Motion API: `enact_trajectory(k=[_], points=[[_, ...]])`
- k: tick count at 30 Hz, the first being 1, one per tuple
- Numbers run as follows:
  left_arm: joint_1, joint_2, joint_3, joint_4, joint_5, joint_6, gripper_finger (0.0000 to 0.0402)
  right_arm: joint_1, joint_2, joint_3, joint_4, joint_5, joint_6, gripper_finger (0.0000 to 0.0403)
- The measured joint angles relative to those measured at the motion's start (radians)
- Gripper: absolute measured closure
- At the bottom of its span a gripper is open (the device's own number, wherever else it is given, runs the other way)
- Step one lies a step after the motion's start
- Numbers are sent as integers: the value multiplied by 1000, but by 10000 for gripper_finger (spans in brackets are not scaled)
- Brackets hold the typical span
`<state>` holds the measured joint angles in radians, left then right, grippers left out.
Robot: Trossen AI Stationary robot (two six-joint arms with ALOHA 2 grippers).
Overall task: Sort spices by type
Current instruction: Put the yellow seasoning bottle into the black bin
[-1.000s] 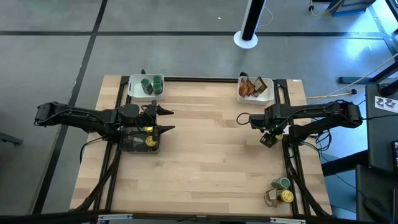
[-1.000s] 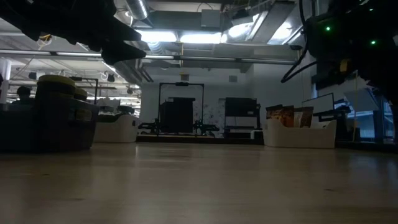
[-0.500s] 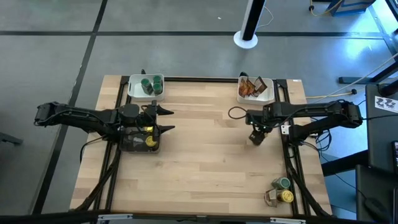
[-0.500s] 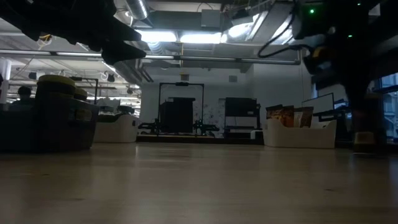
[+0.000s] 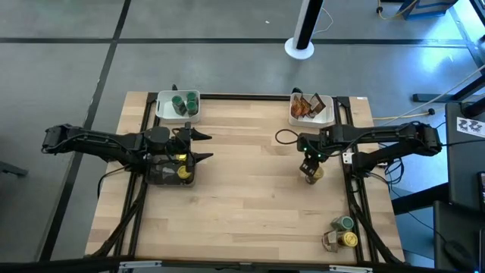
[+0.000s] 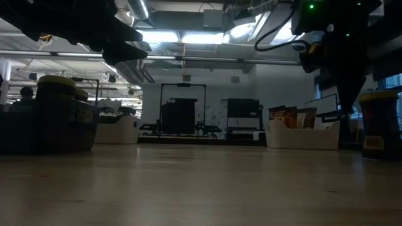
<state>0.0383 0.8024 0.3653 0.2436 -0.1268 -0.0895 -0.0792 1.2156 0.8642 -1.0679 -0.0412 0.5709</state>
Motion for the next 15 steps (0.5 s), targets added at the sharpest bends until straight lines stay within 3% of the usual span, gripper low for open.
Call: enact_trajectory(k=[9, 15], points=[[0, 0, 0, 0, 0, 0, 88, 0, 0, 50, 12, -4, -4, 220], [0, 0, 0, 0, 0, -3, 88, 0, 0, 135, 13, 43, -16, 150]])
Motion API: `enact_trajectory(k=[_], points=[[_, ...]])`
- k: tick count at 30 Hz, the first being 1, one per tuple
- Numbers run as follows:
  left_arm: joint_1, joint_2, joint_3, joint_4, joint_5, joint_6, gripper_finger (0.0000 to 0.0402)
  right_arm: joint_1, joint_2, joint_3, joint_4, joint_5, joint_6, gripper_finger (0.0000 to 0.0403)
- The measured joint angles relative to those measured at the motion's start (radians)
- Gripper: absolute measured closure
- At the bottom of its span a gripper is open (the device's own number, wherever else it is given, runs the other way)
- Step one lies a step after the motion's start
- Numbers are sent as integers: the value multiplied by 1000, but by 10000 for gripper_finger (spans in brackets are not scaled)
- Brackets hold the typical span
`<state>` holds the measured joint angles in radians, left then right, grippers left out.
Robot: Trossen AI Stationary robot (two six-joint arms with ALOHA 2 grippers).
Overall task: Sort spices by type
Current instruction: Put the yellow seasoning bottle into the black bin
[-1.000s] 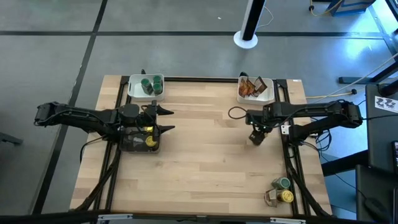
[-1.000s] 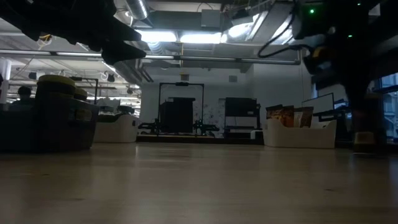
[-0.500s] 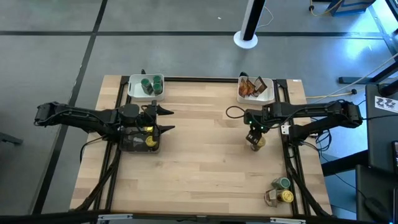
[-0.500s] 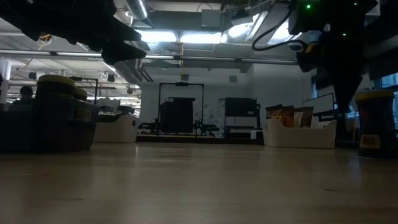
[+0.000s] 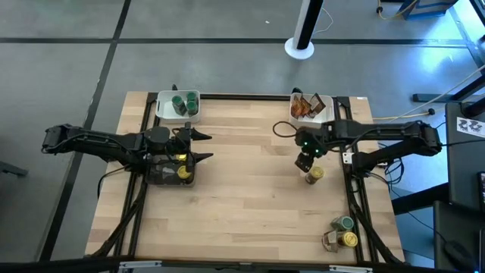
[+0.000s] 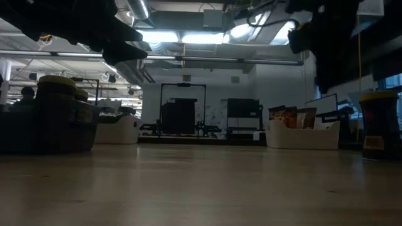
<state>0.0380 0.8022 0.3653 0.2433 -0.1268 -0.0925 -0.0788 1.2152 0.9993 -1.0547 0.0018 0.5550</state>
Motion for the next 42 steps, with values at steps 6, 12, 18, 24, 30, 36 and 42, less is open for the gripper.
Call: enact_trajectory(k=[6, 12, 18, 24, 30, 36, 42], points=[[0, 0, 0, 0, 0, 0, 88, 0, 0, 8, -3, 112, 16, 46], [0, 0, 0, 0, 0, 0, 88, 0, 0, 8, 32, 85, 15, 7], [0, 0, 0, 0, 0, 4, 88, 29, -4, 26, -147, -30, 72, 19], [0, 0, 0, 0, 0, 5, 88, 152, -10, 28, -243, -26, 175, 19], [0, 0, 0, 0, 0, 4, 88, 262, -6, 23, -235, 51, 232, 20], [0, 0, 0, 0, 0, 4, 88, 308, -6, -54, -203, 58, 276, 20], [0, 0, 0, 0, 0, 4, 88, 309, -6, -122, -101, 57, 270, 20]])
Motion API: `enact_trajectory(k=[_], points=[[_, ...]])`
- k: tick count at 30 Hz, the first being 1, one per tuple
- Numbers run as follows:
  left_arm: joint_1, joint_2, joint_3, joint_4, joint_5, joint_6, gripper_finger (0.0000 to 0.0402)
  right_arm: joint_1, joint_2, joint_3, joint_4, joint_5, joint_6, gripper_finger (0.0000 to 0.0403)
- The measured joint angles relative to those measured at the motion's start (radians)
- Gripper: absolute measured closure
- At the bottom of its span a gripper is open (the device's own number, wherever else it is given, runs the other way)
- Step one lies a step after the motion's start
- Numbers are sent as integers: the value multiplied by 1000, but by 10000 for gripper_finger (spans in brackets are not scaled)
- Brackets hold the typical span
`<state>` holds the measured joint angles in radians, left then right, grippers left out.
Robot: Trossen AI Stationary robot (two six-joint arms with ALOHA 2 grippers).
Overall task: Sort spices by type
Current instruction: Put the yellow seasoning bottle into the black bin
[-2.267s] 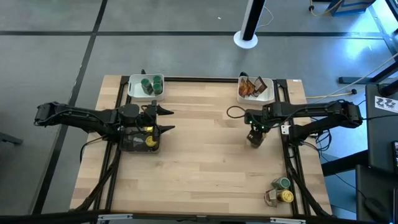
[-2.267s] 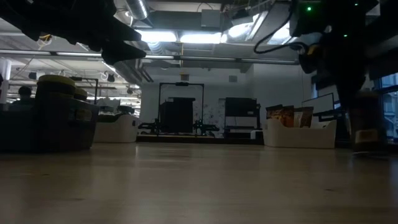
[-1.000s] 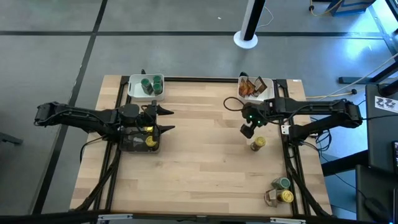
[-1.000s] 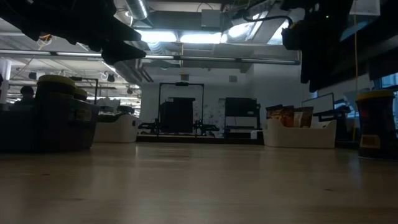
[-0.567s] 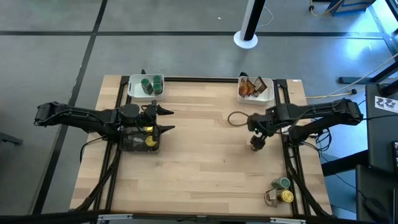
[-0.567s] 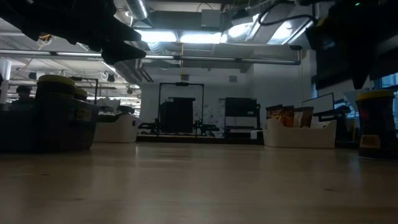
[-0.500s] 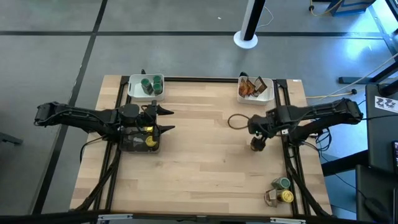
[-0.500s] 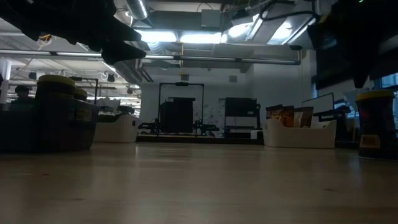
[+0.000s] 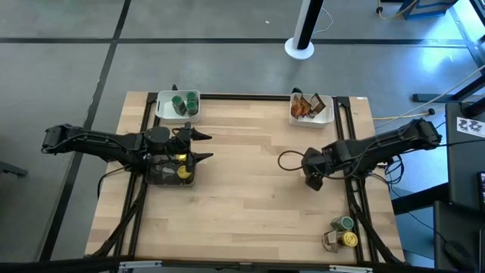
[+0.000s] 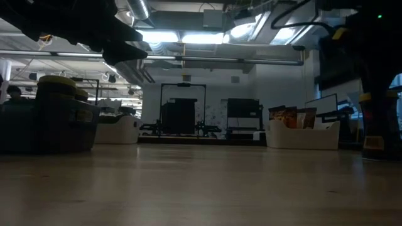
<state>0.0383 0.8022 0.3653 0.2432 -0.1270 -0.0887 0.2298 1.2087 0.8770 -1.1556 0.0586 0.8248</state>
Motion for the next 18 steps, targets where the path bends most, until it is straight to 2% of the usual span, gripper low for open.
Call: enact_trajectory(k=[6, 13, 16, 18], points=[[0, 0, 0, 0, -1, 3, 88, 0, 0, -64, 21, -59, 17, 20], [0, 0, 0, 0, -14, 10, 88, 0, 1, -124, 108, -39, 35, 21], [0, 0, 0, 0, -14, 10, 88, 0, 1, -124, 112, -32, 34, 43], [0, 0, 0, 0, -14, 10, 88, 0, 1, -124, 114, -42, 27, 77]])
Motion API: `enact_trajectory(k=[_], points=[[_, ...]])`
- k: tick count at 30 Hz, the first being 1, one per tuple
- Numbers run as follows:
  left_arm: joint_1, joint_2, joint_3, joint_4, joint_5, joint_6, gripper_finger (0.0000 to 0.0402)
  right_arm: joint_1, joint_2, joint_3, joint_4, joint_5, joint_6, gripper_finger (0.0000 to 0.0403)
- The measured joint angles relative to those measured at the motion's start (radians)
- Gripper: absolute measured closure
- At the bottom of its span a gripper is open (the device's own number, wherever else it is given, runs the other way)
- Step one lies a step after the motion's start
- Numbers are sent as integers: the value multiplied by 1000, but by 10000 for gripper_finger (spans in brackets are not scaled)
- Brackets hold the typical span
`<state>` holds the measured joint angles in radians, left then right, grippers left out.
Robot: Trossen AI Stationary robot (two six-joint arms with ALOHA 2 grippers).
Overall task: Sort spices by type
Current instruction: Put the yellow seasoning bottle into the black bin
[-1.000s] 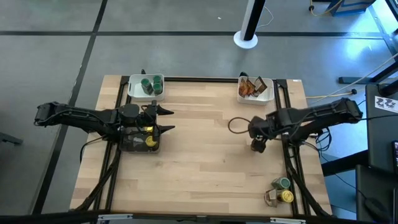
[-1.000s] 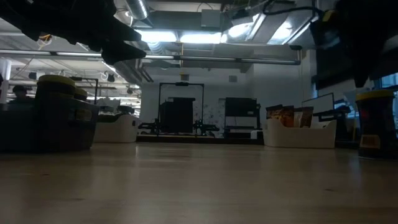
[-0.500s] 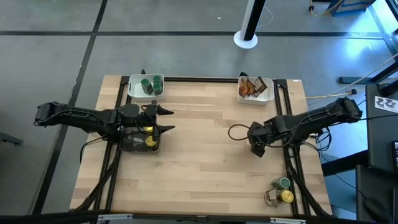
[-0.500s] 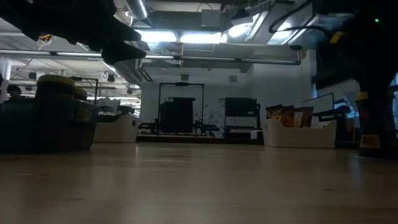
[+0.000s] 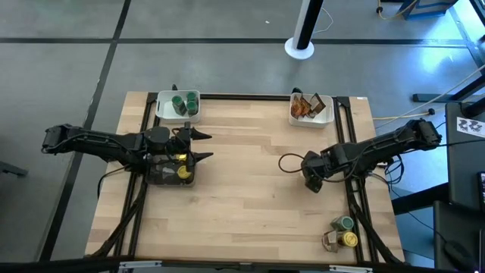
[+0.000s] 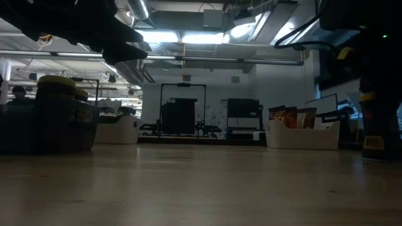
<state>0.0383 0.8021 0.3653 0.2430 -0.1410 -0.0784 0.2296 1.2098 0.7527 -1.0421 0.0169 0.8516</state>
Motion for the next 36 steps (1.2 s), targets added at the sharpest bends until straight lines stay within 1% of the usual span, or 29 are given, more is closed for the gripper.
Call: enact_trajectory(k=[4, 5, 11, 17, 20, 25, 27, 30, 36], points=[[0, 0, 0, 1, -5, 0, 88, -1, 0, 0, 23, -10, -17, 181], [0, 0, 0, 1, -5, 0, 88, -1, 0, 0, 37, -10, -18, 188], [-7, 1, 0, 0, -5, -8, 88, -1, 0, 0, 206, -37, -60, 187], [-30, 26, 0, 14, -5, -9, 88, -1, 0, 1, 393, -32, -112, 187], [-39, 49, 1, 44, -5, -19, 88, 0, 0, 1, 498, -12, -140, 187], [-45, 101, 28, 42, -5, -30, 88, 19, 6, 1, 745, 83, -229, 187], [-48, 128, 41, 42, -5, -30, 88, 25, 17, 2, 829, 105, -277, 187], [-58, 166, 59, 39, -5, -42, 88, 26, 40, 2, 909, 119, -309, 187], [-86, 234, 124, 38, -5, -78, 88, 25, 112, 2, 988, 125, -315, 187]])
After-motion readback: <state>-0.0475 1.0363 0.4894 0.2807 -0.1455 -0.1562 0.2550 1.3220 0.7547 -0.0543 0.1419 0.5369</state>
